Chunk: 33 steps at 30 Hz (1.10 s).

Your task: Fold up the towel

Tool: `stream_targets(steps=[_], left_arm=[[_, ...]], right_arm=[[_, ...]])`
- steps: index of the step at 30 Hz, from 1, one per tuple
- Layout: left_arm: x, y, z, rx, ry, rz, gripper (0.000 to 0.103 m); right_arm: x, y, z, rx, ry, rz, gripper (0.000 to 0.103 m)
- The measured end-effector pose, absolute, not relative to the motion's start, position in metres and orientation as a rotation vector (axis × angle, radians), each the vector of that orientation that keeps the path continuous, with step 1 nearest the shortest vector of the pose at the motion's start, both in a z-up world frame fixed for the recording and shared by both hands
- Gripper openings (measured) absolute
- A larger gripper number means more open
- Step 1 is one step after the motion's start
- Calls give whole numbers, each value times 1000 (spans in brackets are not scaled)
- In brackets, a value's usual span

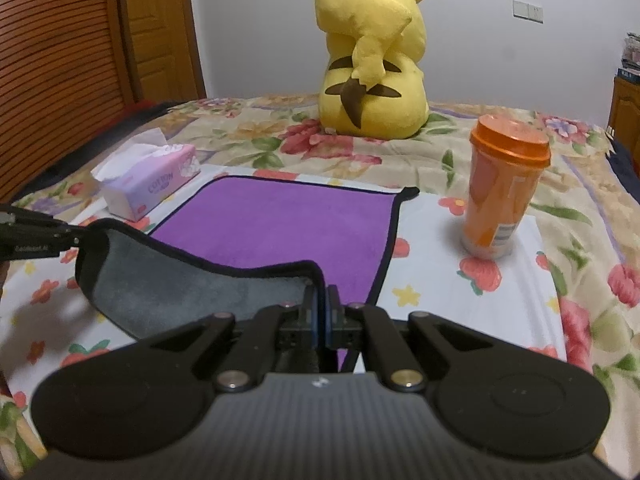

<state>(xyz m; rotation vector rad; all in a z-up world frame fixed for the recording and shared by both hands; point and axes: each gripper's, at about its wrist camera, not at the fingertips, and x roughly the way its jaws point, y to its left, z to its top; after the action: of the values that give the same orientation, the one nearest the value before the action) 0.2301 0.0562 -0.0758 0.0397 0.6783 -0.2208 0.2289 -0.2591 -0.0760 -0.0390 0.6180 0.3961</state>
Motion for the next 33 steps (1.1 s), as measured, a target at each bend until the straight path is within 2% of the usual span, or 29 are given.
stream_targets(steps=[14,33], left_arm=[[226,57,-50,11,616,-231,8],[269,53,-49,76,609,-226,8]], right_arm=[[228,-263,-60,-7,576,410,4],[256,-249,-51,-88,539,419,4]])
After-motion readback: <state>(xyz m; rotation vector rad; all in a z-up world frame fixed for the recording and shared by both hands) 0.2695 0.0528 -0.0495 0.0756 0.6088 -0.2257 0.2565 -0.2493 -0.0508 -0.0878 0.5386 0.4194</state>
